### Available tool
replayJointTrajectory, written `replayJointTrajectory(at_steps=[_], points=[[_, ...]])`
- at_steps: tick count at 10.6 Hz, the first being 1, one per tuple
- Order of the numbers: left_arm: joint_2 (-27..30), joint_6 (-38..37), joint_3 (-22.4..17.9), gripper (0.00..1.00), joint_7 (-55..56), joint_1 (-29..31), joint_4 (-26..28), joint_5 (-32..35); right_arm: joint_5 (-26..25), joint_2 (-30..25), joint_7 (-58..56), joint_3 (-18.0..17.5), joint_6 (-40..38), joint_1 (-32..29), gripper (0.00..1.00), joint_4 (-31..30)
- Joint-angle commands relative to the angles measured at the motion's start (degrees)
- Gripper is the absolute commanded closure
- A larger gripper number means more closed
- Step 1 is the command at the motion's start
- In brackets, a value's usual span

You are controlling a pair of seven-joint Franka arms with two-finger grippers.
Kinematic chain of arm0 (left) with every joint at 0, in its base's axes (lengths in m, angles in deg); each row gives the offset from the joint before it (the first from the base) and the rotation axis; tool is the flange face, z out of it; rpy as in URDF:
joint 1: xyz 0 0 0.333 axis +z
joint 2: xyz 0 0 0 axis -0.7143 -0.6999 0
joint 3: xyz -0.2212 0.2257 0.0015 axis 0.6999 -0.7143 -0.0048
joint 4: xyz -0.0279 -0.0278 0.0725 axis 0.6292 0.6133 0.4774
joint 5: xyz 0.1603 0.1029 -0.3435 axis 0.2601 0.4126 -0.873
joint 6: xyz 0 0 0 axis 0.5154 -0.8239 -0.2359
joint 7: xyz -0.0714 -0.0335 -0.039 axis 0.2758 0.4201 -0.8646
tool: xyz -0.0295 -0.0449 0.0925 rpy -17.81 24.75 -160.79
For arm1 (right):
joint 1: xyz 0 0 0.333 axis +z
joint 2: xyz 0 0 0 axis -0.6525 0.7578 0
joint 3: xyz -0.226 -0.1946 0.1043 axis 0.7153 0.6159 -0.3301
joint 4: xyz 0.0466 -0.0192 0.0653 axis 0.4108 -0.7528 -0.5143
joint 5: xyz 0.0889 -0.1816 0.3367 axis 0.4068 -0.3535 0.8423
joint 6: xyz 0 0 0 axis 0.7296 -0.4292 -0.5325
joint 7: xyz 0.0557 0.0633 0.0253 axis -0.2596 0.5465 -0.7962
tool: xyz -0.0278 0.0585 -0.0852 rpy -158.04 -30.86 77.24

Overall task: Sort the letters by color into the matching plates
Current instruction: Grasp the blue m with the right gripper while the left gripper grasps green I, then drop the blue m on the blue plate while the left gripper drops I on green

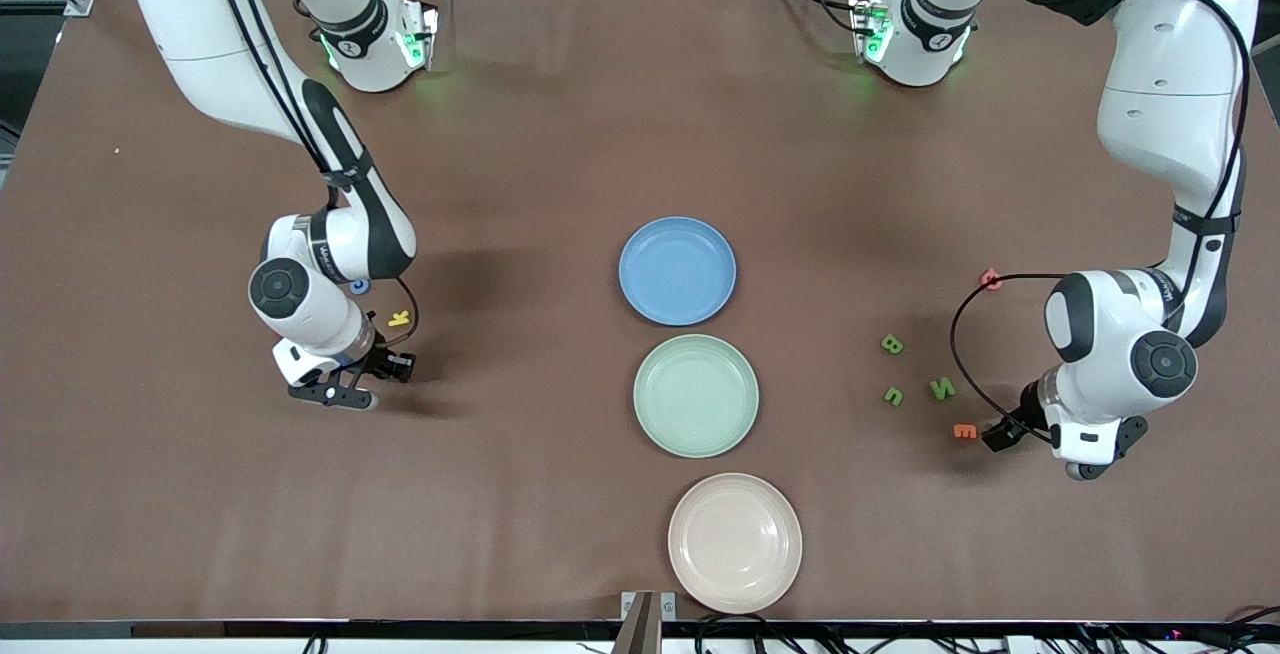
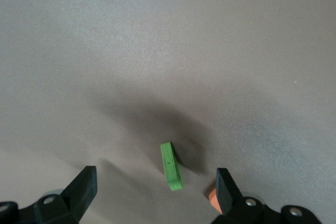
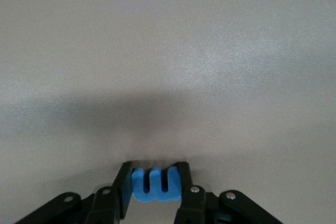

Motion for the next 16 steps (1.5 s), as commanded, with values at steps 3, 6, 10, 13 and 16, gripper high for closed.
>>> replayJointTrajectory(at_steps=[3,6,10,13,16], points=[[-2.00,0.82,-0.17,0.99,1.45,-0.21,-2.24,1.11,0.01,-0.64,4.89,-0.01,-0.97,2.57,1.00,1.37],[-1.73,0.82,-0.17,1.00,1.18,-0.21,-2.24,1.11,0.01,-2.41,13.49,-0.18,-4.66,8.27,1.00,1.98],[-0.94,0.82,0.00,1.00,1.00,-0.65,-2.32,1.55,-0.08,-3.90,22.73,-6.67,-6.33,10.66,1.00,3.21],[2.39,0.12,0.79,1.00,1.00,-1.00,-2.24,1.64,-0.08,-3.38,31.77,-10.90,-6.69,14.17,1.00,5.14],[5.55,-0.32,5.88,1.00,1.09,-0.91,-2.06,1.73,-0.08,-3.11,38.55,-11.52,-6.69,19.61,1.00,6.46]])
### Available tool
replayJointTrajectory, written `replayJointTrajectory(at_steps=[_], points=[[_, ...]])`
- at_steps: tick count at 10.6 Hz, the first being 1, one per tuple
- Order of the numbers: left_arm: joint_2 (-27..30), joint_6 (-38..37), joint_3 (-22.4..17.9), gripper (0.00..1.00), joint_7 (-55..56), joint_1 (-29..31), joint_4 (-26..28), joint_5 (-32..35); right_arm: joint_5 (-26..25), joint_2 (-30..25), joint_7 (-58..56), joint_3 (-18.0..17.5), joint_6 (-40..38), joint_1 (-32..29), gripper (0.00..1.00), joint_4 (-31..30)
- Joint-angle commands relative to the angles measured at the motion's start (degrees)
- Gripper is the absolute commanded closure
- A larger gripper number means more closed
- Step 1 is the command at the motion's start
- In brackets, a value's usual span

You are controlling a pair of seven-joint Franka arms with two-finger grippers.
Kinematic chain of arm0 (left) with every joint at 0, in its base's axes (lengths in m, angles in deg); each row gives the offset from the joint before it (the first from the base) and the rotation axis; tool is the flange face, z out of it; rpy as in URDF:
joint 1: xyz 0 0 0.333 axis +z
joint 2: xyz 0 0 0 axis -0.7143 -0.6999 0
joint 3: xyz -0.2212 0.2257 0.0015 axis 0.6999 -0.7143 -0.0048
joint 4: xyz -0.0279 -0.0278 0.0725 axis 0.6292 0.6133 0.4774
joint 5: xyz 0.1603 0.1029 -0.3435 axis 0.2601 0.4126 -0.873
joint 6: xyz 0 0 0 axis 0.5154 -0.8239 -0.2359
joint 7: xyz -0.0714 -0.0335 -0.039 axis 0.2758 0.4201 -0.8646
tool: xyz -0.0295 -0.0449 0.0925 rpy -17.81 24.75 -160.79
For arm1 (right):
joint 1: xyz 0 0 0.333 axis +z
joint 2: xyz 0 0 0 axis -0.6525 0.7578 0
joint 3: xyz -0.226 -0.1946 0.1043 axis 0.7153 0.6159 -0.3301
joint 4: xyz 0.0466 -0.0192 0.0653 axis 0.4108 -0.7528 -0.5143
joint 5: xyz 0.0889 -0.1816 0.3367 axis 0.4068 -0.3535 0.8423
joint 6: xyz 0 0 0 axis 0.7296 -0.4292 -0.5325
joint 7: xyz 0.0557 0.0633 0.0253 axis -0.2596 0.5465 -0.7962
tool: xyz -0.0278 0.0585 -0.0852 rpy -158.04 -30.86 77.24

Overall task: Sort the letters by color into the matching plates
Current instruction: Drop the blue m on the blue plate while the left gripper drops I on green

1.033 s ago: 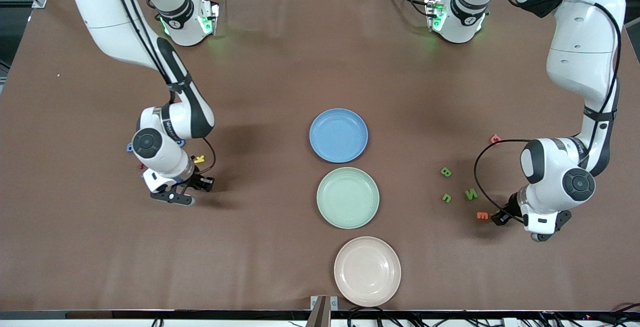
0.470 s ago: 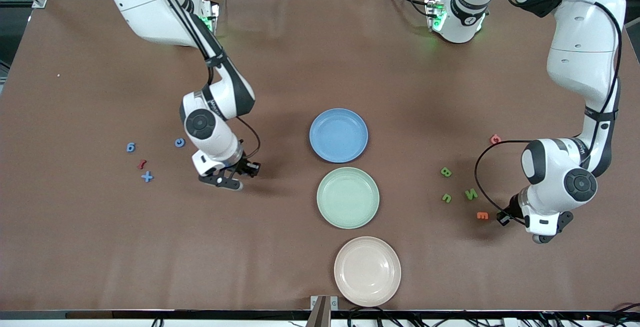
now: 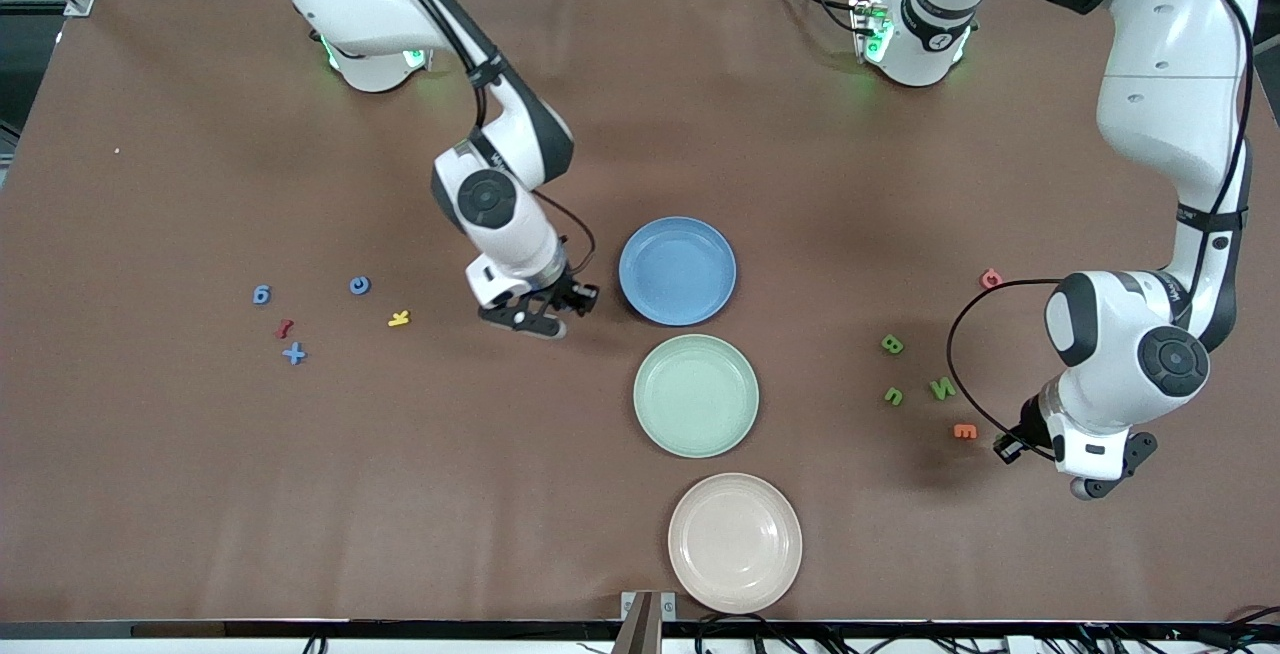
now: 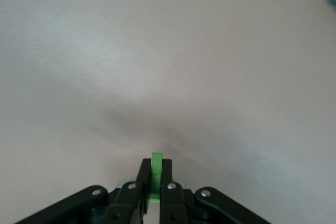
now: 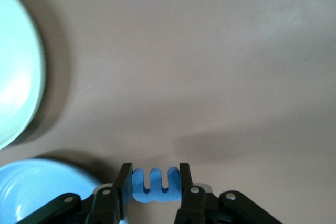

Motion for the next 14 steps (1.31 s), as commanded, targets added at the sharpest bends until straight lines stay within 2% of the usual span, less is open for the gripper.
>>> replayJointTrajectory(at_steps=[1,2,4,5,6,7,8,11,12,13,14], points=[[4.37,-0.87,5.42,1.00,1.35,0.04,1.86,1.65,-0.09,0.05,7.27,-0.17,-0.87,4.99,1.00,2.01],[4.64,-1.22,7.62,1.00,1.53,-0.31,2.04,1.65,-0.09,0.49,9.98,-0.18,-0.87,6.93,1.00,2.62],[4.47,-2.19,8.43,1.00,1.88,-5.12,1.87,1.30,-0.09,1.54,14.65,-0.18,-0.87,9.92,1.00,4.11],[4.12,-2.19,8.43,1.00,3.45,-6.97,1.78,1.21,-0.17,2.07,16.24,-0.26,-0.87,10.89,0.92,4.38],[4.03,-2.19,8.52,1.00,4.68,-8.64,1.78,1.12,-0.09,2.25,16.77,-0.26,-0.87,11.42,0.67,4.82],[3.94,-2.19,8.52,1.00,5.82,-10.40,1.78,0.86,-0.09,2.25,17.30,-0.26,-0.87,11.52,0.15,4.91],[3.85,-2.19,8.52,1.00,7.92,-12.25,1.52,0.86,-0.26,2.16,18.52,-0.87,-0.78,11.52,0.00,4.91],[2.63,-1.92,8.52,1.00,11.27,-16.90,1.26,0.85,-0.09,1.29,18.45,-1.23,-0.96,11.08,0.00,5.79],[2.19,-1.14,8.52,1.00,12.16,-18.66,1.17,0.86,-0.09,-0.63,18.19,-2.80,-2.00,8.90,0.00,5.27],[1.75,0.26,8.52,1.00,12.43,-19.64,1.16,0.77,-0.09,-3.26,18.27,-5.94,-5.15,4.44,0.00,5.01],[1.13,1.93,8.52,1.00,13.56,-21.39,1.16,0.85,-0.09,-6.07,18.10,-7.11,-10.05,1.61,0.00,5.00]])
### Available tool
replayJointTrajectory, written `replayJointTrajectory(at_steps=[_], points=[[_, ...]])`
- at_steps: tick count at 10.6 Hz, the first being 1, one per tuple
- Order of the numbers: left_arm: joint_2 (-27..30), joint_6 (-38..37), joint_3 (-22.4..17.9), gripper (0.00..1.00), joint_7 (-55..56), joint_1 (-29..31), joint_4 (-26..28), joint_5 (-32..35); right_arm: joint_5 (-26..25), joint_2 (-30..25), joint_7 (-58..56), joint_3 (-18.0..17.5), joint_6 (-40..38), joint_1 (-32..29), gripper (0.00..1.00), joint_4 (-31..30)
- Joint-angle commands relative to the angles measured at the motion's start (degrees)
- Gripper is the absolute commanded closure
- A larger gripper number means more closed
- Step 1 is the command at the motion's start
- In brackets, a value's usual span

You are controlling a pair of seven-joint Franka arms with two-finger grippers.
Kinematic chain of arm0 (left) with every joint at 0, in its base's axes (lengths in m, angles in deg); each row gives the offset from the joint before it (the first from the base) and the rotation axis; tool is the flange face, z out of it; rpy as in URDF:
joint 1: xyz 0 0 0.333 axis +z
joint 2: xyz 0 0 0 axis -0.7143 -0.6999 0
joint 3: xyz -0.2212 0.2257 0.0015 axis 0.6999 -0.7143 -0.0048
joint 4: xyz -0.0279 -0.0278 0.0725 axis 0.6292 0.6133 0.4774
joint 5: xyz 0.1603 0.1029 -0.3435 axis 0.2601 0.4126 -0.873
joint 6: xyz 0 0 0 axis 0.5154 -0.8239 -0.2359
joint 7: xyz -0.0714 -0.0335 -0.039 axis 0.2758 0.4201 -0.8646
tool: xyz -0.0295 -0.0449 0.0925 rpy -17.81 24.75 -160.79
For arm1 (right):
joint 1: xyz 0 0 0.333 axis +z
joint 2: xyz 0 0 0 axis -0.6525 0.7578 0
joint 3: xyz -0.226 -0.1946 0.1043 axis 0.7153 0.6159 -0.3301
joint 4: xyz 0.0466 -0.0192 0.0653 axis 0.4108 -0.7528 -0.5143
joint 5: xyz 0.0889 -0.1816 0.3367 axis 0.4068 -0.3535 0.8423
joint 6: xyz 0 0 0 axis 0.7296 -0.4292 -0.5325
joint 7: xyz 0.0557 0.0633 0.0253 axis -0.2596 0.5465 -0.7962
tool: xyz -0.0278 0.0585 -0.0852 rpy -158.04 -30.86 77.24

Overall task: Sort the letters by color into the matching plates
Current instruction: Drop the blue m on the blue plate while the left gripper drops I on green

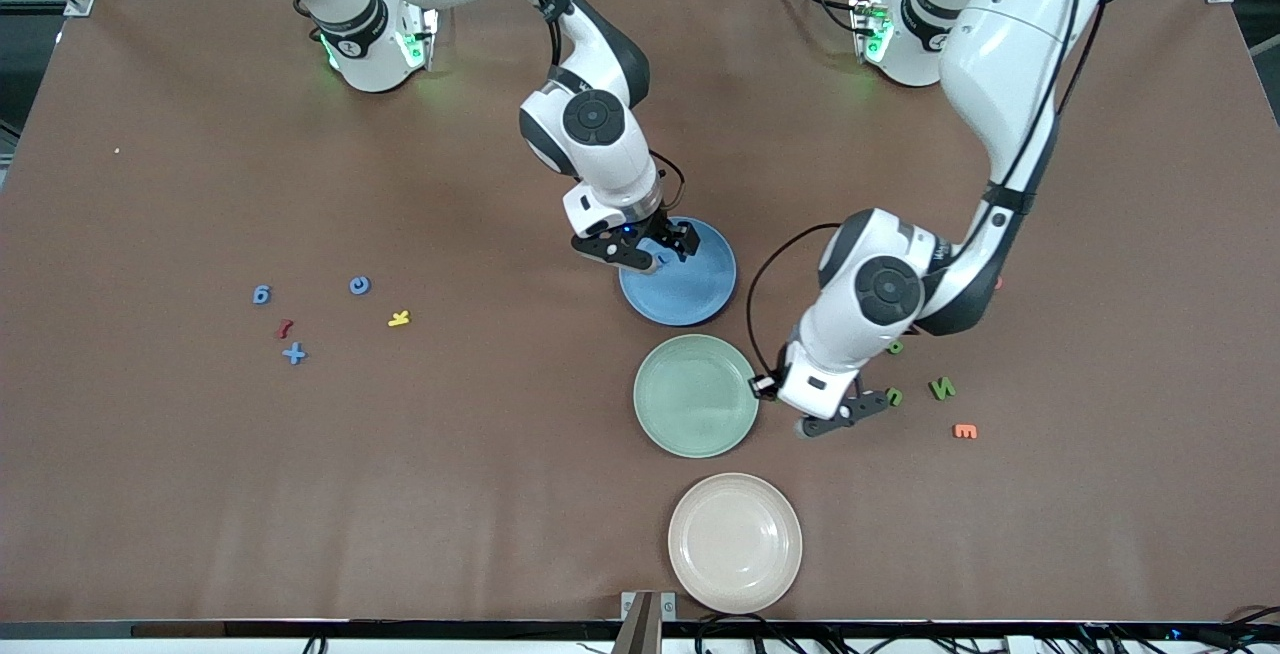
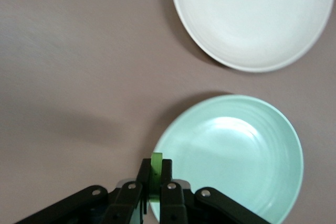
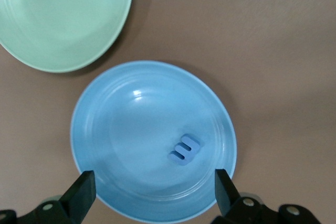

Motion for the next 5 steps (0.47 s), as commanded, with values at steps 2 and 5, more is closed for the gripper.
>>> replayJointTrajectory(at_steps=[2,5], points=[[-2.22,5.21,-0.47,0.76,4.14,-4.63,-0.17,0.89,-0.10,-13.61,-5.28,-5.96,-15.12,-12.71,0.00,-5.42],[-2.14,5.75,-1.17,0.00,2.91,-5.35,-0.17,3.53,2.27,-25.76,-26.52,-6.33,-24.77,-22.37,0.00,-16.33]])
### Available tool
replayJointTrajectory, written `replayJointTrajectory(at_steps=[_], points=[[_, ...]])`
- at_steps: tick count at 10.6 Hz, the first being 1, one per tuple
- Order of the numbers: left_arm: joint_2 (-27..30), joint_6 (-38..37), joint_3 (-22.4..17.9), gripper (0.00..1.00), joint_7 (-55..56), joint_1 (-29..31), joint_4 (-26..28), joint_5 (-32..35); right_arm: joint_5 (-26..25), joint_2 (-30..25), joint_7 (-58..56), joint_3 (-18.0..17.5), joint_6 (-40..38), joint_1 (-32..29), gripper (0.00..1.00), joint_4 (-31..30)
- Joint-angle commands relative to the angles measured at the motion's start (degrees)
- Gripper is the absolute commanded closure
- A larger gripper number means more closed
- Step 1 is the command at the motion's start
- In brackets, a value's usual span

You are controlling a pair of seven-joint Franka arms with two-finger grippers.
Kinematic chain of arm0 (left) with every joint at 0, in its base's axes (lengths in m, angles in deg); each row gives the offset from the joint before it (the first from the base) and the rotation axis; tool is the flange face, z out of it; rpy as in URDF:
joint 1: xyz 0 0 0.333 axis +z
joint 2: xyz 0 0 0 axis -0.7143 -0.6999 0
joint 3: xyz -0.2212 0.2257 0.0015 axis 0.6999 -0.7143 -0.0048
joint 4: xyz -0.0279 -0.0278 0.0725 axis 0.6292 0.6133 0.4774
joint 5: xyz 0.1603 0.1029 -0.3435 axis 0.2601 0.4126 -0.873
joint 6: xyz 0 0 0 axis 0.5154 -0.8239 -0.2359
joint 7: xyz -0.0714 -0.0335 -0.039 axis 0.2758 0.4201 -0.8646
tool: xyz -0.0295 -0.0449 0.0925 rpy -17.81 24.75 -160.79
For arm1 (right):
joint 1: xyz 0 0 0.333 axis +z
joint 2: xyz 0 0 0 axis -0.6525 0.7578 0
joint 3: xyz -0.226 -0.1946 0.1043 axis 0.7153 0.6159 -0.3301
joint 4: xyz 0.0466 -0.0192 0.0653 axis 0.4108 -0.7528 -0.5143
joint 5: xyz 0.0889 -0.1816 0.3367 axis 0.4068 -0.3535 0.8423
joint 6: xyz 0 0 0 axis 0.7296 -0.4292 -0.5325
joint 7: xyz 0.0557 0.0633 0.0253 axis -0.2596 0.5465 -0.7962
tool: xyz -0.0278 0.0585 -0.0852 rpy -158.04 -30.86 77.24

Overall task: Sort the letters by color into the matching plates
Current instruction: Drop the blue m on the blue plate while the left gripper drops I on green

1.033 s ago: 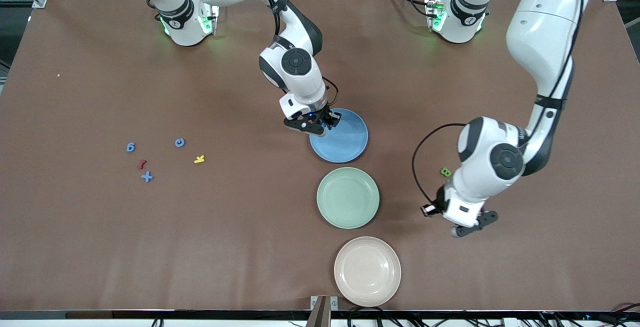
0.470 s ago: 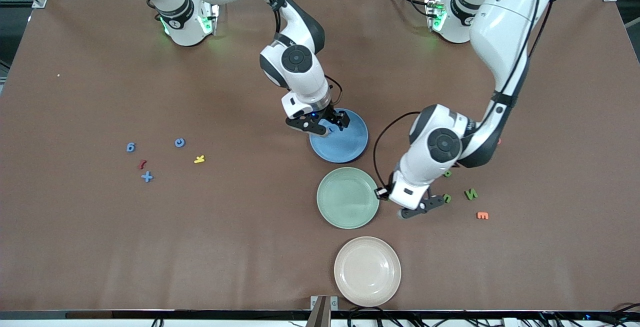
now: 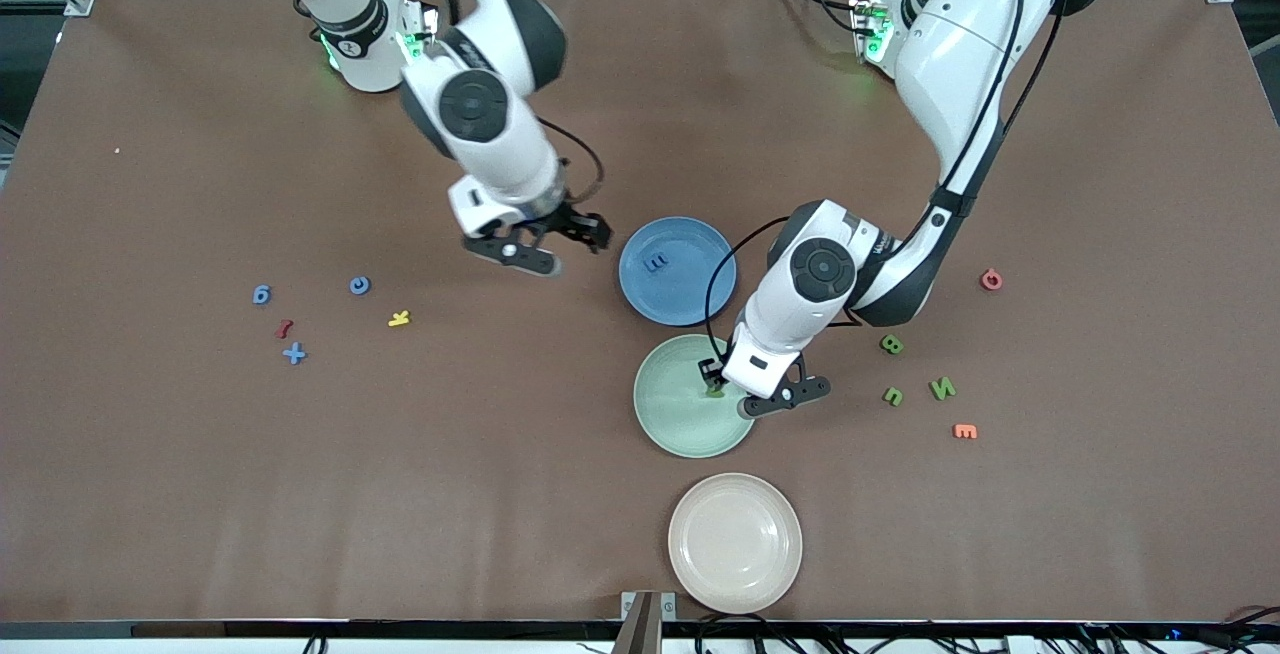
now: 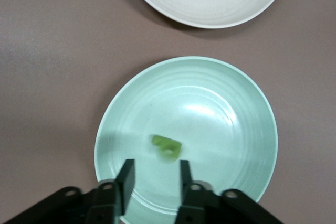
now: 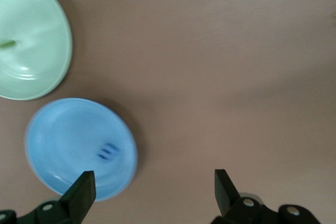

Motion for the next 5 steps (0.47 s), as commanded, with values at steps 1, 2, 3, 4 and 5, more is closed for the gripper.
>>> replayJointTrajectory(at_steps=[1,2,3,4,5], points=[[0.45,0.82,-1.10,0.00,0.19,0.09,-0.21,2.60,1.64,-12.49,-20.54,-1.42,-7.04,-10.08,0.00,-13.11],[0.71,0.82,-1.36,0.00,-1.98,0.62,-0.12,2.95,1.55,-15.13,-28.09,-1.42,-7.15,-13.68,0.00,-16.53],[0.88,0.39,-1.45,0.00,-4.96,1.75,0.23,3.39,1.29,-16.54,-35.22,-1.33,-6.89,-16.68,0.00,-19.26],[1.15,-1.18,-1.45,0.00,-6.56,2.11,0.49,3.39,0.51,-16.99,-39.55,-1.07,-6.54,-18.88,0.00,-20.86],[1.24,-3.90,-1.45,0.00,-6.58,2.20,0.49,3.31,-1.76,-17.00,-41.16,-0.89,-6.36,-20.12,0.00,-21.48]])
